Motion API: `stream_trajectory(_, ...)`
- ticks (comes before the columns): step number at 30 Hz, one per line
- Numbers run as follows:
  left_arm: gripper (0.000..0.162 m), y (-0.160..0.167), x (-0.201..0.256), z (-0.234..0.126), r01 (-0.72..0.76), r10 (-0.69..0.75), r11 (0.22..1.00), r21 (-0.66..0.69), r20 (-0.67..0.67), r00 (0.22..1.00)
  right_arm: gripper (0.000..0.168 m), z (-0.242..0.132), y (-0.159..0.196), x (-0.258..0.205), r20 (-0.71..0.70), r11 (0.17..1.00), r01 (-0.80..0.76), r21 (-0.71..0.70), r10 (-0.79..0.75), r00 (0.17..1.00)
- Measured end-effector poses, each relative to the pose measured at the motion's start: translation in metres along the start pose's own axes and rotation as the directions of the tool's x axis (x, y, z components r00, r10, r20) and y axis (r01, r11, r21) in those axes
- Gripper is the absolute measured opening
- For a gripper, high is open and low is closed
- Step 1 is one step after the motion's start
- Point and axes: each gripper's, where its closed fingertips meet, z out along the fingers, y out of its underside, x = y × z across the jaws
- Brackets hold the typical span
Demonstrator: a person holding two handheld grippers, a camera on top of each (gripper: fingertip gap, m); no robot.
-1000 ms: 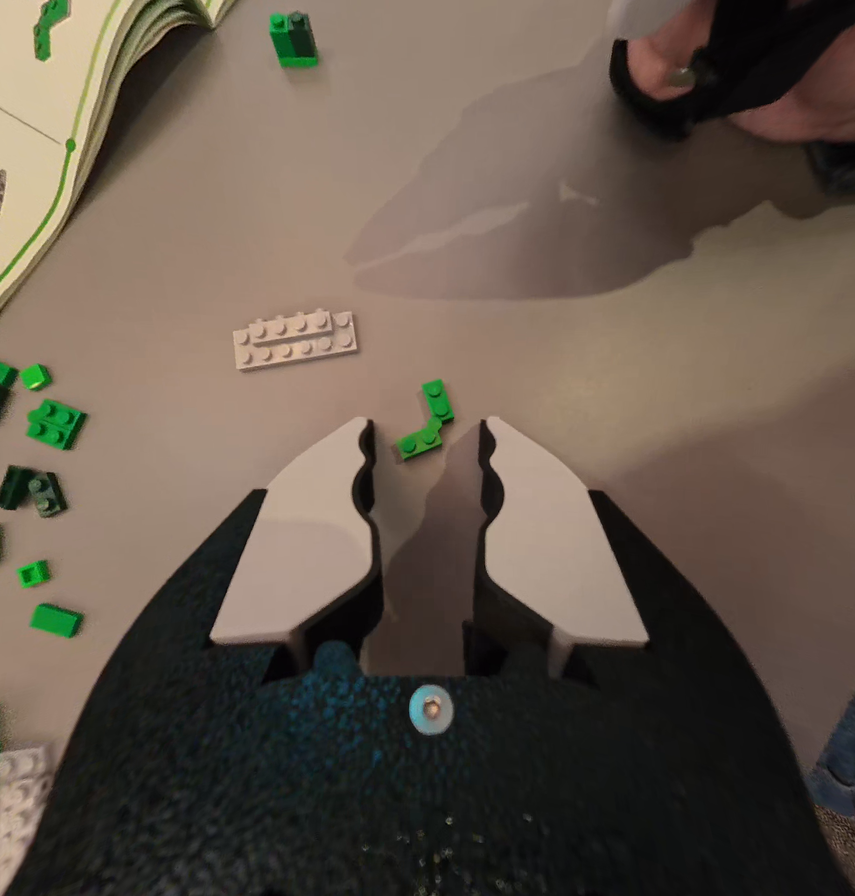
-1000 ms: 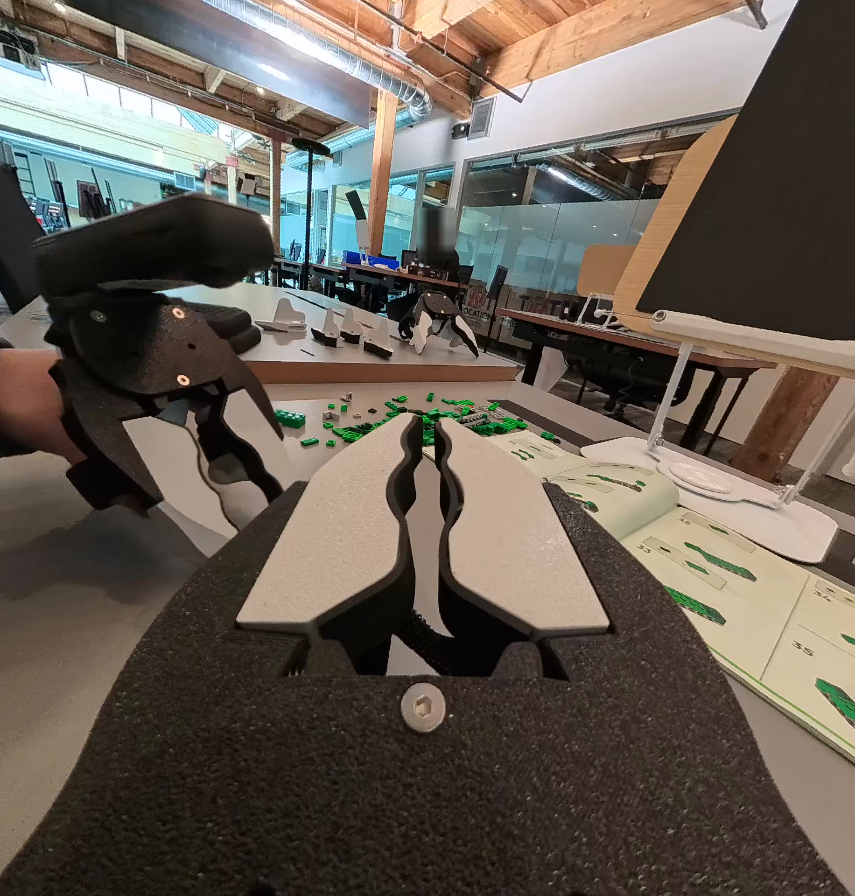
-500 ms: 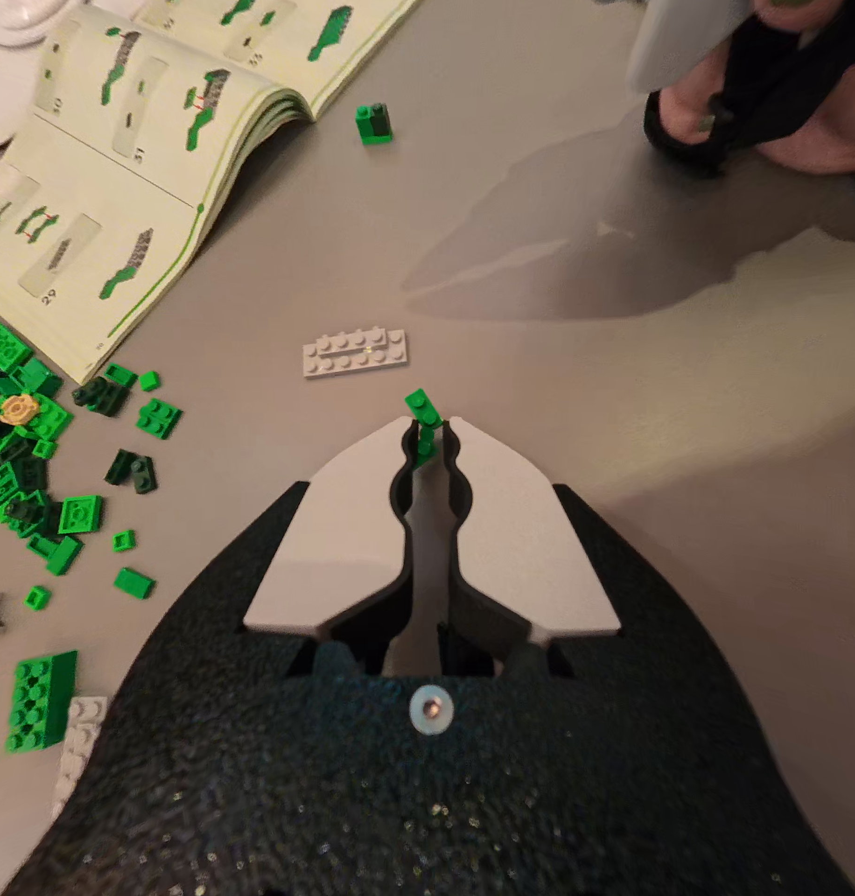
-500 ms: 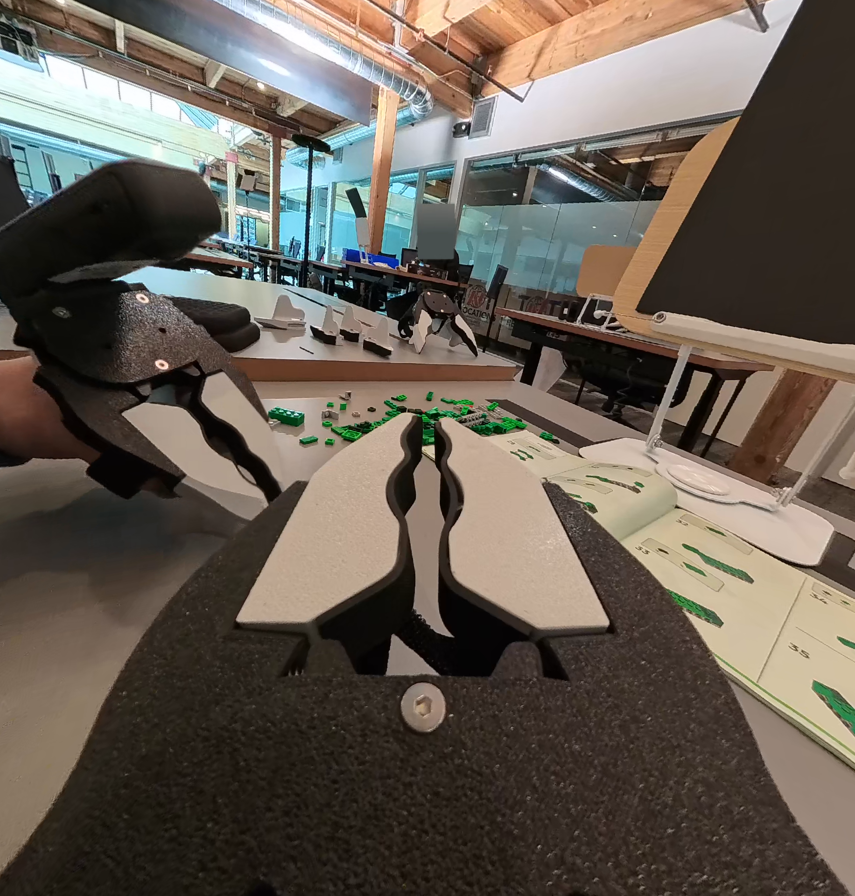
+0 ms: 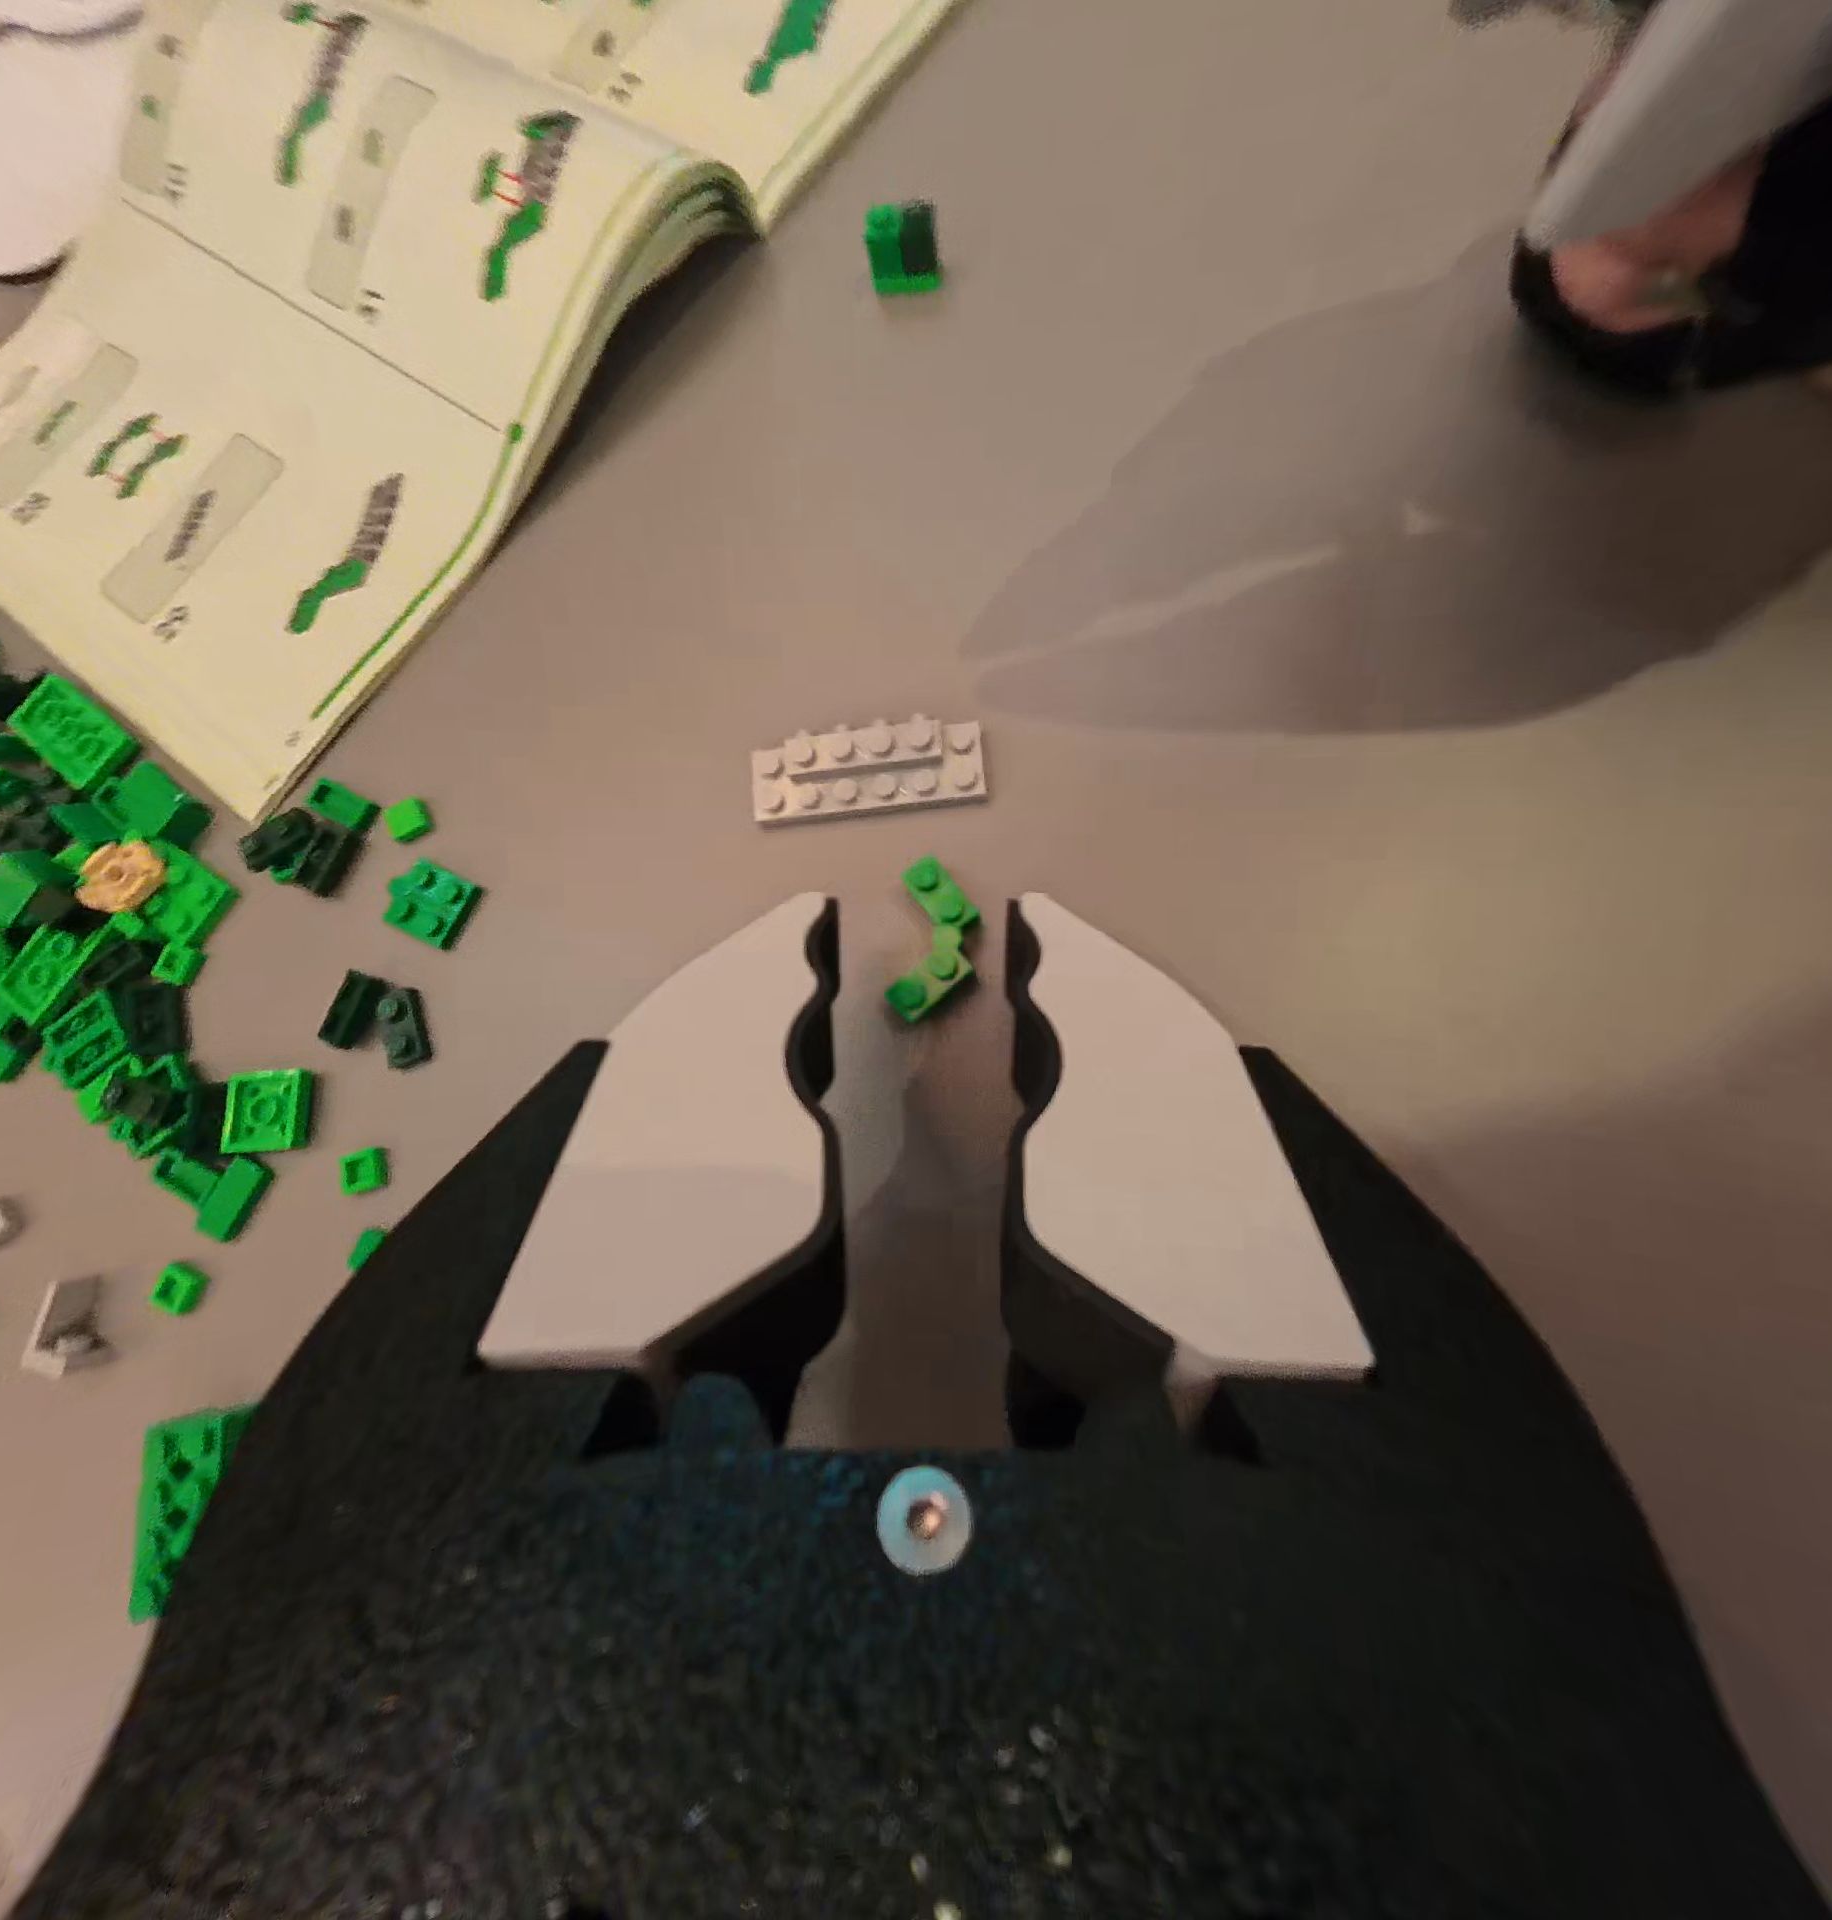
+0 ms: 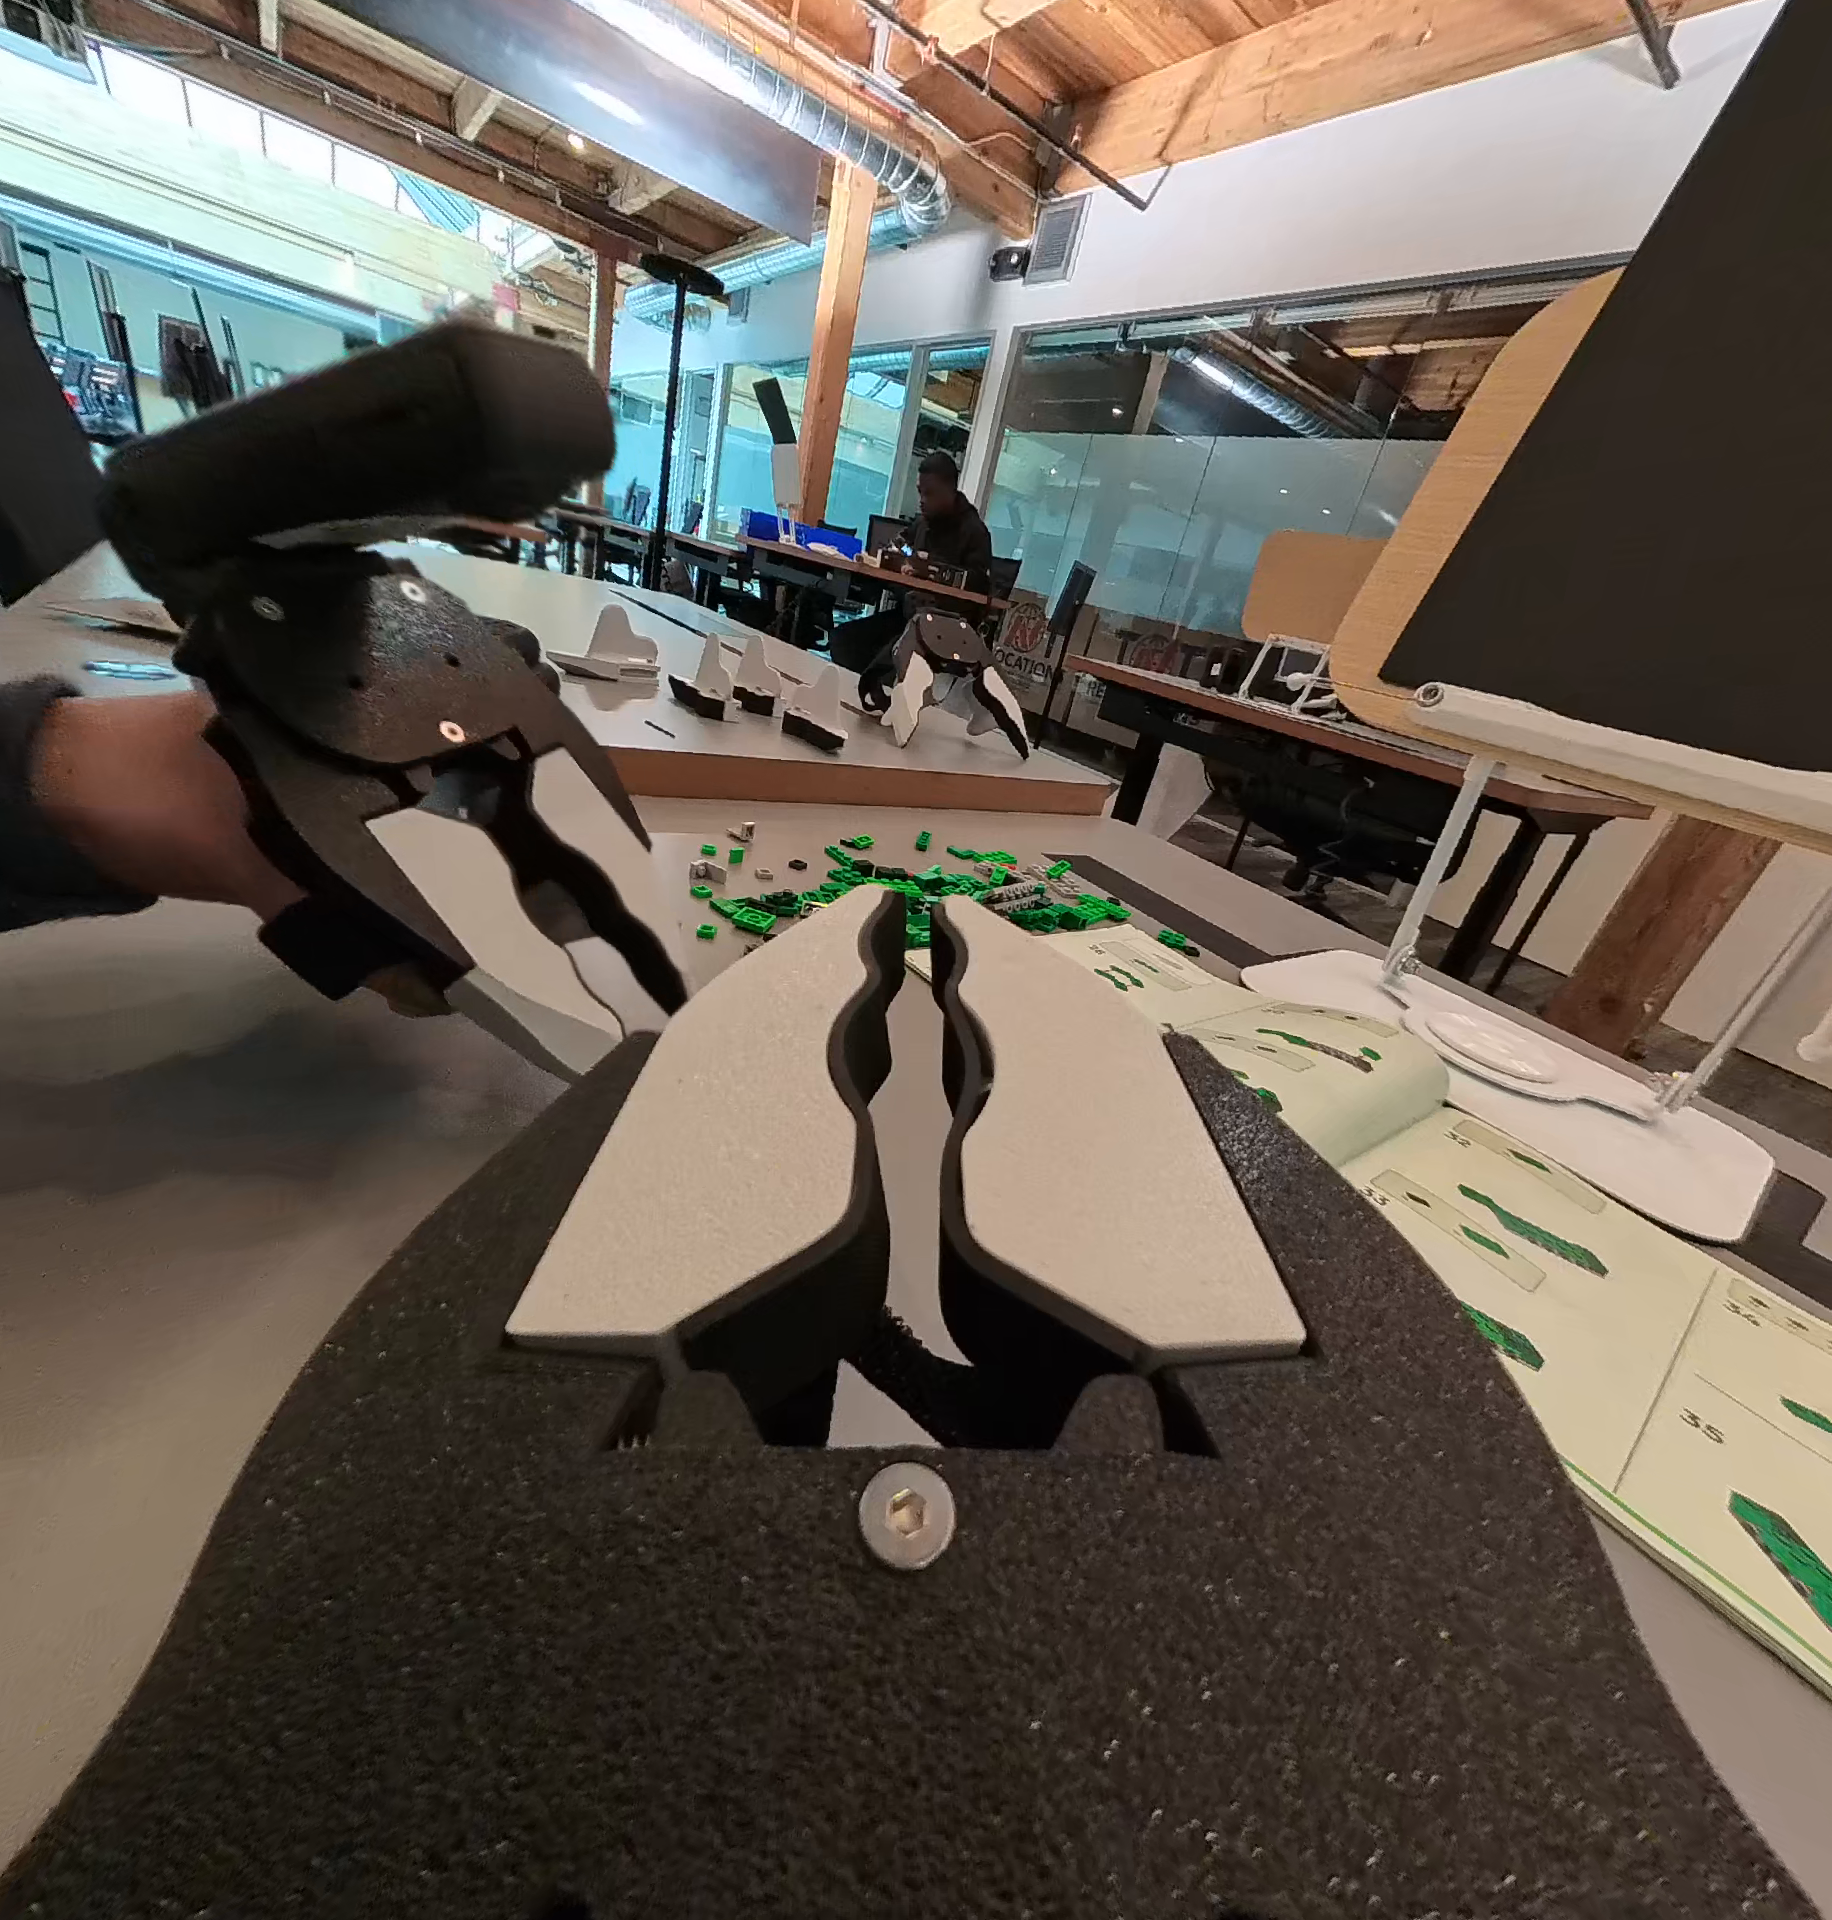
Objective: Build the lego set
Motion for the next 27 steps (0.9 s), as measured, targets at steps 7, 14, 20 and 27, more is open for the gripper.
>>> stream_trajectory(7,0.032,0.012,-0.005,-0.010,0.267,-0.273,0.962,0.056,0.175,0.946,0.004,0.000,0.000,-0.001,0.005,1.000,-0.001,0.001,0.001,1.000)
stream_trajectory(14,0.039,0.017,-0.003,0.001,0.319,-0.326,0.945,0.072,0.236,0.915,0.004,0.000,0.000,-0.001,0.007,1.000,-0.002,0.002,0.002,1.000)
stream_trajectory(20,0.029,0.021,-0.014,-0.002,0.315,-0.315,0.948,0.052,0.295,0.902,0.004,0.000,0.000,-0.001,0.008,1.000,-0.001,0.001,0.001,1.000)
stream_trajectory(27,0.028,0.017,-0.012,0.001,0.176,-0.171,0.984,0.004,0.248,0.953,0.004,0.000,0.000,-0.002,0.012,1.000,-0.001,0.000,0.001,1.000)
